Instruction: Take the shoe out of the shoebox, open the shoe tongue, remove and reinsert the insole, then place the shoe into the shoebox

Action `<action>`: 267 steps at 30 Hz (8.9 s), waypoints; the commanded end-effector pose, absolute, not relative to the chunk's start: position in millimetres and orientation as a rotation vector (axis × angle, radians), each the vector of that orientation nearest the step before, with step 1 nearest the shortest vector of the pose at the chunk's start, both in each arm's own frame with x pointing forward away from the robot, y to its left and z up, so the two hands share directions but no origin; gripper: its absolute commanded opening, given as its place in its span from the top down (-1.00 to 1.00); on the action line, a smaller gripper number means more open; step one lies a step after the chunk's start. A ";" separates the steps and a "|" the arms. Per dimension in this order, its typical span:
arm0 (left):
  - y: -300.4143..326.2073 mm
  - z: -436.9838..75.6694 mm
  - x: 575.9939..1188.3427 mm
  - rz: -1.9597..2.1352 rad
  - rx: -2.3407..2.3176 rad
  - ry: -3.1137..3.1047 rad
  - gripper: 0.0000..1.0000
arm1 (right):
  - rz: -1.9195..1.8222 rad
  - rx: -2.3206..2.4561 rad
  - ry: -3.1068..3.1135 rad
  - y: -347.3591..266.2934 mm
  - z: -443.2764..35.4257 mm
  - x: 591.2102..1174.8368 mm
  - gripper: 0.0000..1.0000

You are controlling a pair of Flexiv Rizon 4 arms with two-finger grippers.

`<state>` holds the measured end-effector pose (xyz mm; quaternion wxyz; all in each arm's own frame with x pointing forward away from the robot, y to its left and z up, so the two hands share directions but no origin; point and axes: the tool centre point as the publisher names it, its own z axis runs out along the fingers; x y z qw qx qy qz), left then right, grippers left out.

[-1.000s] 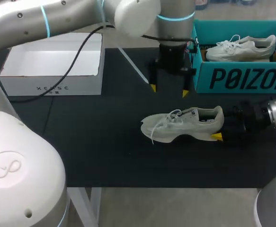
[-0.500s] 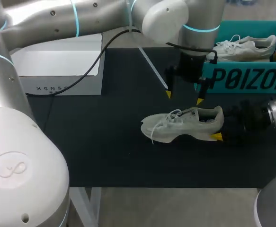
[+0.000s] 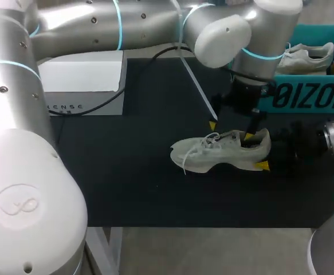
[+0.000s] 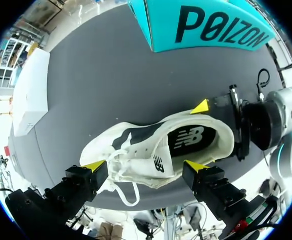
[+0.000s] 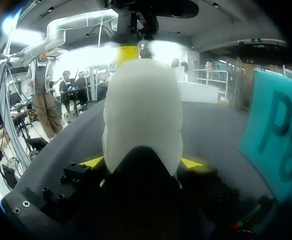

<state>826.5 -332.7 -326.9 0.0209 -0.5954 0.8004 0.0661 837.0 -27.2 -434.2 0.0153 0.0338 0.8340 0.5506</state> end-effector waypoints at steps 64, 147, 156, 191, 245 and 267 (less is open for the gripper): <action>-282.6 -312.3 811.6 0.188 -2.069 2.321 -1.00 | 1.710 0.108 2.597 -25.0 -440.0 837.8 1.00; -278.4 -233.9 835.7 0.064 -0.499 3.072 -1.00 | 1.710 0.108 2.597 -25.0 -440.0 837.8 1.00; -288.3 -247.0 827.5 0.202 -0.545 3.038 -1.00 | 1.710 0.108 2.597 -25.0 -440.0 837.8 1.00; -342.0 -337.7 817.3 0.182 -0.455 3.087 1.00 | 1.710 0.108 2.597 -25.0 -440.0 837.8 1.00; -333.8 -437.9 807.1 0.281 -0.013 3.136 1.00 | 1.710 0.108 2.597 -25.0 -440.0 837.8 1.00; -329.3 -404.4 820.5 0.187 -0.120 2.969 1.00 | 1.710 0.108 2.597 -25.0 -440.0 837.8 1.00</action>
